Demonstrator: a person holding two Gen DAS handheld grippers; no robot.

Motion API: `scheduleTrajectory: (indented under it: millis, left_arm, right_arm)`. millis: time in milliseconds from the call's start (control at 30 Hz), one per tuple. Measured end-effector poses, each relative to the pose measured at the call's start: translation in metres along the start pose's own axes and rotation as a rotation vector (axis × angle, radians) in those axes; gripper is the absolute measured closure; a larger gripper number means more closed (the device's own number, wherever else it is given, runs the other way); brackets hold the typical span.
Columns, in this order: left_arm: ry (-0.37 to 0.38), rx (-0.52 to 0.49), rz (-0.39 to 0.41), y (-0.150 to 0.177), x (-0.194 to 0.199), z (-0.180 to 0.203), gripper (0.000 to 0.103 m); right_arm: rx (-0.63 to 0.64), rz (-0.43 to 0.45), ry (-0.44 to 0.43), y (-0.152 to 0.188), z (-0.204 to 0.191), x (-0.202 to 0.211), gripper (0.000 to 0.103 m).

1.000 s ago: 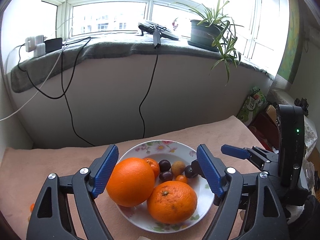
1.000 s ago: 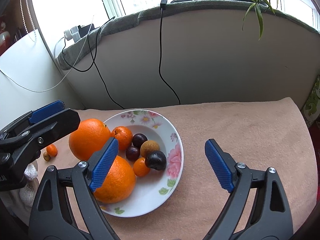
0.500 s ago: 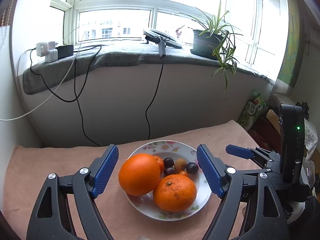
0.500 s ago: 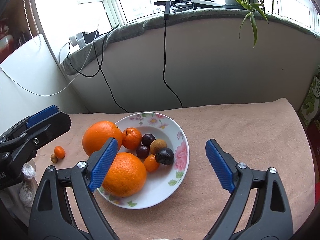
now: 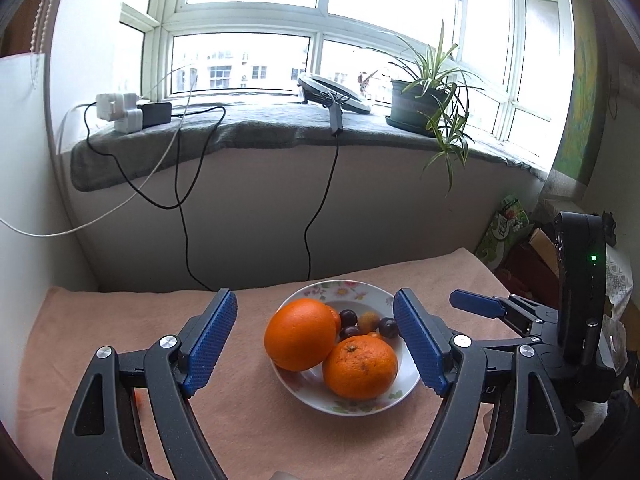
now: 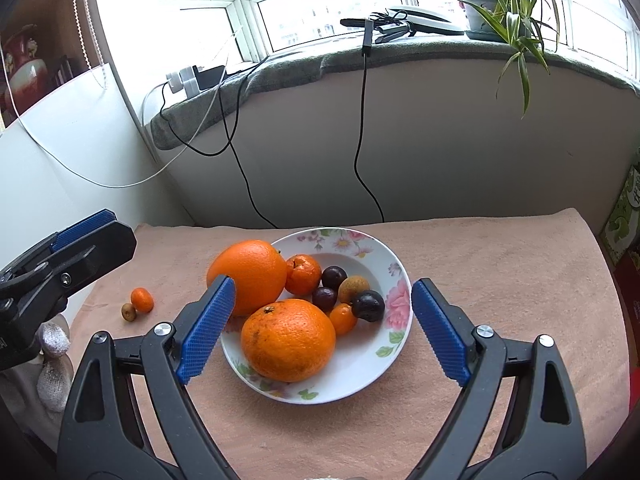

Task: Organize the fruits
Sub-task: 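Withdraw both grippers from the plate toward the last kiwi and mandarin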

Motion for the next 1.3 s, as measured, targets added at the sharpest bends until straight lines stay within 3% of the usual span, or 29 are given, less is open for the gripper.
scheduleTrajectory:
  millis: [700, 1300]
  left_arm:
    - [-0.069, 0.06, 0.054, 0.007, 0.047, -0.063, 0.022]
    - [-0.167, 0.128, 0.032, 0.038, 0.068, -0.146, 0.022]
  right_arm:
    - [0.095, 0.007, -0.098, -0.011, -0.074, -0.002, 0.011]
    - [0.156, -0.022, -0.2, -0.019, -0.141, -0.034, 0.011]
Point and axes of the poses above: each gripper's, at about its wrist camera, not at the fingertips, and x roughly against the way its jaws point, z to its right, y to its underside, the point moved 6 cm from there along -x, roughly the way its jaws point, and after that the axes turned 14 degrees about x, right-handed, at the moved point
